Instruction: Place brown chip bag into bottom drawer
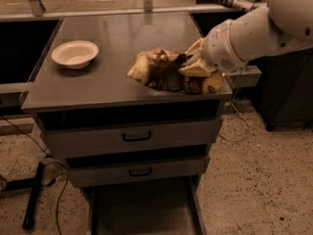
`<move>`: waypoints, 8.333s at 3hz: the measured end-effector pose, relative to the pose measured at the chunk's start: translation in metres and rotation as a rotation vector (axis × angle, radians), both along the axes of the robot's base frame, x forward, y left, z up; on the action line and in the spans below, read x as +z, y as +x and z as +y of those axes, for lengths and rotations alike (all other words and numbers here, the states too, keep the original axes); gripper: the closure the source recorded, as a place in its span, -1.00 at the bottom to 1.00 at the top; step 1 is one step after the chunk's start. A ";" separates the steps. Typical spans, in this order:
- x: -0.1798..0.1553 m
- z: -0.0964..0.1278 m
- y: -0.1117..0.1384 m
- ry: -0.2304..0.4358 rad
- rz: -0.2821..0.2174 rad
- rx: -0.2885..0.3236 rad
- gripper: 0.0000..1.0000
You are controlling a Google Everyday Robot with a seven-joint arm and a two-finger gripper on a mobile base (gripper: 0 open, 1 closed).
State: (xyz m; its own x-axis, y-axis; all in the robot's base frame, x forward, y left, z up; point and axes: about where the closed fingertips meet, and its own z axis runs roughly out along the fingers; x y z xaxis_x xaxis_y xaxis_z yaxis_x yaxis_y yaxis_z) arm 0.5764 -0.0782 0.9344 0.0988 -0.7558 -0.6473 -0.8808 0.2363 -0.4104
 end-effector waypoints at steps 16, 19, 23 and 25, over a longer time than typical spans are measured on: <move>-0.502 -0.011 -0.115 0.105 0.066 -0.051 1.00; -0.571 -0.025 -0.120 0.142 0.107 -0.050 1.00; -0.738 0.002 -0.094 0.186 0.185 -0.056 1.00; -0.742 0.017 -0.076 0.184 0.166 -0.046 1.00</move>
Offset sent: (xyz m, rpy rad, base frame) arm -0.1746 -0.0692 -0.0641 -0.0921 0.0410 -0.0899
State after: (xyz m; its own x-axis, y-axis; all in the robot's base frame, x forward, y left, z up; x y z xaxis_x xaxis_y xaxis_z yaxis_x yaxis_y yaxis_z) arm 0.5008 -0.0610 0.1927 -0.0525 -0.6249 -0.7789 -0.9190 0.3354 -0.2071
